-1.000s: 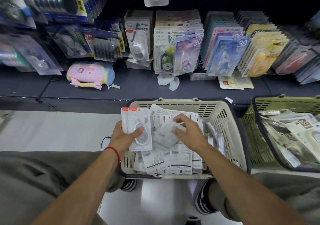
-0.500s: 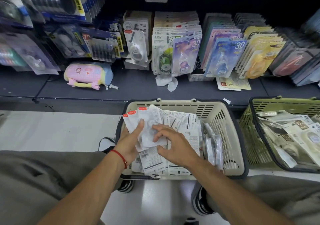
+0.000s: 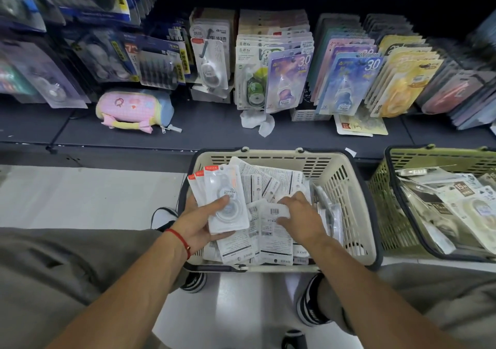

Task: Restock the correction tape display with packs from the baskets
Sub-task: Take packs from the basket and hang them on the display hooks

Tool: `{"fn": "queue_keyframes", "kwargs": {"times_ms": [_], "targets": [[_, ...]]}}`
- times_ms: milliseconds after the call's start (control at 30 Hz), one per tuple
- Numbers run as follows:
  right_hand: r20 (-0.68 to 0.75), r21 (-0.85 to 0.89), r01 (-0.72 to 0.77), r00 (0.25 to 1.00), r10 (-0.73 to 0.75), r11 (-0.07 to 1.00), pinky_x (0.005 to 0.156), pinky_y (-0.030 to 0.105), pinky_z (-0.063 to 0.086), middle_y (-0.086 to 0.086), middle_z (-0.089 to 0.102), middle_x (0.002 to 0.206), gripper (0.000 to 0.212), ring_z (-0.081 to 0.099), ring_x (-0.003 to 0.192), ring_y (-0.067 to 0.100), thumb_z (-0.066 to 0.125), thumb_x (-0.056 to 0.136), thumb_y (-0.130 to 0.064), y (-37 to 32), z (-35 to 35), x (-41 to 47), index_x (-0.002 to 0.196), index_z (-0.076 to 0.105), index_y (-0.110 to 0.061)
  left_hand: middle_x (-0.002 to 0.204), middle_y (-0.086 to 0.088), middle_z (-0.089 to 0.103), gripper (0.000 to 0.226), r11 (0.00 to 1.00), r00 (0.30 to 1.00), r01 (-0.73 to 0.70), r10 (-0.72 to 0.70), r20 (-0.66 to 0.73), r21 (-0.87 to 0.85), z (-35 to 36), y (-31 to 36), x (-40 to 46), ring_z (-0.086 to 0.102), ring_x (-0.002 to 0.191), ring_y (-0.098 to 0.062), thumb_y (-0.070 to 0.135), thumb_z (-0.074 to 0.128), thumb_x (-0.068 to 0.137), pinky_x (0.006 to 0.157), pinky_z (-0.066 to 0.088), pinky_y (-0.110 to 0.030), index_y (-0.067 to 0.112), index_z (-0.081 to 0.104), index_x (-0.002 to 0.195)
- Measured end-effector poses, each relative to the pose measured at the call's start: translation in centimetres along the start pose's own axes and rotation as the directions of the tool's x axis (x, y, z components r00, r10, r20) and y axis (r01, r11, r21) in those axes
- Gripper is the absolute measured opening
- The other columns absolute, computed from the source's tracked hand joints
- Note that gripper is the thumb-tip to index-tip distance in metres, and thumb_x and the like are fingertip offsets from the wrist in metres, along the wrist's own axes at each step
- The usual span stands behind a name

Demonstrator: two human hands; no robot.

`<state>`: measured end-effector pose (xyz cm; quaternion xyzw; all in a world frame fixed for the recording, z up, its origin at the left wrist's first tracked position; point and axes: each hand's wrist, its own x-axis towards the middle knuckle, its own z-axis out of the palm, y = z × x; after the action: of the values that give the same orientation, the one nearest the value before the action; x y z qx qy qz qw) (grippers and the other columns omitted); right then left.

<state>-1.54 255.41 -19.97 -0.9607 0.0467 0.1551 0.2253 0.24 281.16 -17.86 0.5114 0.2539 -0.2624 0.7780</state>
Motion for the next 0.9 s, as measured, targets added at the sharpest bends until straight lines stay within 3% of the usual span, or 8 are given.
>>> {"fn": "queue_keyframes", "kwargs": {"times_ms": [67, 200, 333, 500, 633, 700, 833, 900], "targets": [[-0.013, -0.001, 0.023, 1.000, -0.023, 1.000, 0.092, 0.037, 0.053, 0.000, 0.054, 0.128, 0.034, 0.065, 0.108, 0.022, 0.076, 0.095, -0.028, -0.3, -1.7, 0.1, 0.127, 0.062, -0.032, 0.129, -0.007, 0.074, 0.082, 1.000, 1.000, 0.008, -0.008, -0.005, 0.003, -0.1, 0.1, -0.2, 0.070, 0.117, -0.040, 0.013, 0.091, 0.067, 0.081, 0.059, -0.070, 0.039, 0.056, 0.137], [-0.123, 0.448, 0.108, 0.991, -0.059, 0.887, 0.077, 0.049, 0.065, -0.005, 0.068, 0.113, 0.033, 0.073, 0.090, 0.022, 0.069, 0.100, -0.014, -1.2, -6.8, -0.9, 0.101, 0.050, -0.041, 0.123, -0.006, 0.077, 0.074, 1.000, 1.000, -0.018, 0.018, 0.024, -0.018, 0.4, 0.4, -0.4, 0.072, 0.114, -0.039, 0.012, 0.091, 0.068, 0.076, 0.061, -0.065, 0.040, 0.061, 0.130], [-0.221, 0.722, 0.238, 0.969, -0.110, 0.649, 0.083, 0.020, 0.055, -0.017, 0.068, 0.113, 0.024, 0.066, 0.108, 0.003, 0.071, 0.087, -0.018, -4.1, -9.8, -2.4, 0.102, 0.060, -0.035, 0.124, -0.008, 0.077, 0.069, 0.996, 0.998, -0.056, 0.058, 0.031, -0.075, 1.9, 1.2, -0.9, 0.074, 0.112, -0.037, 0.012, 0.088, 0.072, 0.078, 0.061, -0.062, 0.037, 0.061, 0.131], [-0.254, 0.661, 0.338, 0.941, -0.223, 0.670, 0.096, 0.009, 0.048, -0.003, 0.065, 0.119, 0.032, 0.063, 0.114, -0.001, 0.062, 0.085, 0.014, -7.2, -8.5, -3.5, 0.097, 0.067, -0.015, 0.132, -0.008, 0.074, 0.055, 0.969, 0.978, -0.147, 0.173, 0.120, -0.199, 4.0, 2.7, -1.8, 0.074, 0.114, -0.034, 0.030, 0.077, 0.087, 0.081, 0.063, -0.055, 0.034, 0.059, 0.139], [-0.342, 0.741, 0.333, 0.934, -0.099, 0.584, 0.087, 0.015, 0.054, -0.010, 0.072, 0.103, 0.011, 0.068, 0.103, 0.004, 0.077, 0.094, -0.010, -8.7, -7.7, -2.8, 0.089, 0.068, -0.015, 0.132, -0.006, 0.073, 0.059, 0.952, 0.959, -0.201, 0.239, 0.151, -0.229, 4.7, 4.0, -2.7, 0.074, 0.115, -0.034, 0.035, 0.074, 0.087, 0.078, 0.063, -0.051, 0.034, 0.052, 0.142], [-0.362, 0.776, 0.302, 0.932, -0.002, 0.554, 0.082, 0.022, 0.058, -0.009, 0.071, 0.100, 0.022, 0.069, 0.098, 0.009, 0.086, 0.087, -0.020, -9.6, -8.5, -2.2, 0.096, 0.067, -0.020, 0.133, -0.006, 0.073, 0.064, 0.949, 0.954, -0.225, 0.261, 0.148, -0.220, 5.1, 4.9, -3.2, 0.074, 0.114, -0.033, 0.033, 0.077, 0.084, 0.077, 0.063, -0.052, 0.032, 0.050, 0.141], [-0.264, 0.861, 0.217, 0.964, 0.039, 0.459, 0.083, 0.035, 0.062, -0.013, 0.063, 0.123, 0.066, 0.070, 0.104, 0.011, 0.093, 0.079, -0.022, -11.7, -12.2, -0.8, 0.130, 0.053, -0.034, 0.135, -0.006, 0.071, 0.071, 0.931, 0.924, -0.329, 0.351, 0.149, -0.155, 6.5, 8.7, -4.1, 0.074, 0.114, -0.033, 0.026, 0.083, 0.077, 0.076, 0.064, -0.055, 0.030, 0.049, 0.139], [-0.203, 0.892, 0.196, 0.979, -0.025, 0.407, 0.077, 0.030, 0.062, -0.008, 0.074, 0.117, 0.054, 0.075, 0.102, 0.014, 0.092, 0.080, -0.020, -12.9, -14.6, 0.3, 0.123, 0.062, -0.033, 0.136, -0.007, 0.070, 0.073, 0.910, 0.896, -0.394, 0.411, 0.167, -0.126, 7.3, 11.7, -4.6, 0.073, 0.116, -0.035, 0.020, 0.082, 0.079, 0.079, 0.063, -0.059, 0.029, 0.048, 0.142]]}}
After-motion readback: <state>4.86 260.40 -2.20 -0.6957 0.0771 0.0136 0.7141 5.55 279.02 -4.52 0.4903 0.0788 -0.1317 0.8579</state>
